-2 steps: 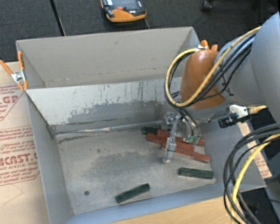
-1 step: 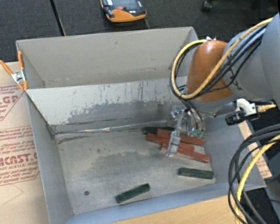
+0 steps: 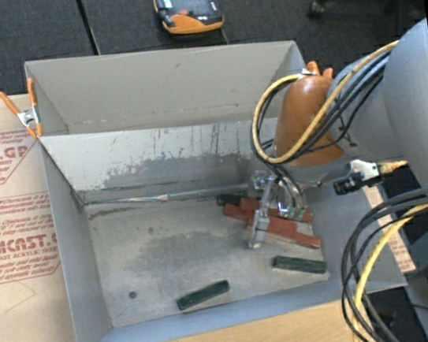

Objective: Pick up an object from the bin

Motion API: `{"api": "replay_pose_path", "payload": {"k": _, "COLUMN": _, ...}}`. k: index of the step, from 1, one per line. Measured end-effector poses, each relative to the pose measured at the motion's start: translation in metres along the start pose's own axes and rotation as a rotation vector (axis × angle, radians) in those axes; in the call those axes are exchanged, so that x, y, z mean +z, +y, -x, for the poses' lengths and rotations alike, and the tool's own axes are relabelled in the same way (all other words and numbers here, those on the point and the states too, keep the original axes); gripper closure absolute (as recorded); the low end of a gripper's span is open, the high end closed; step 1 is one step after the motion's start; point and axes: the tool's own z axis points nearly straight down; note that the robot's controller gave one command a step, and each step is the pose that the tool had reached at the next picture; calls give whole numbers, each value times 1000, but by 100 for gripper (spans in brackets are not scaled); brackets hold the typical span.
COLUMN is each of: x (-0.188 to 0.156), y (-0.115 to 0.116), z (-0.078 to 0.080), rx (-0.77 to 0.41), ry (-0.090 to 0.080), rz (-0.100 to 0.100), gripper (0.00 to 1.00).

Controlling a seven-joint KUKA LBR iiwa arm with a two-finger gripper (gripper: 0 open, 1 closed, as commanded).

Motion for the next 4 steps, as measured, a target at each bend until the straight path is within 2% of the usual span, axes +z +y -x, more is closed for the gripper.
{"api": "replay_pose_path", "payload": {"k": 1, "x": -4, "y": -5, "z": -8, "rx": 325, "ry": -4, "rz": 5, "gripper": 100}}
{"api": "replay_pose_path", "payload": {"k": 3, "x": -10, "y": -5, "z": -9, "rx": 325, "ry": 2, "rz": 3, "gripper": 100}}
{"api": "replay_pose_path", "payload": {"k": 4, "x": -25, "y": -5, "z": -10, "rx": 325, "ry": 5, "rz": 1, "gripper": 100}}
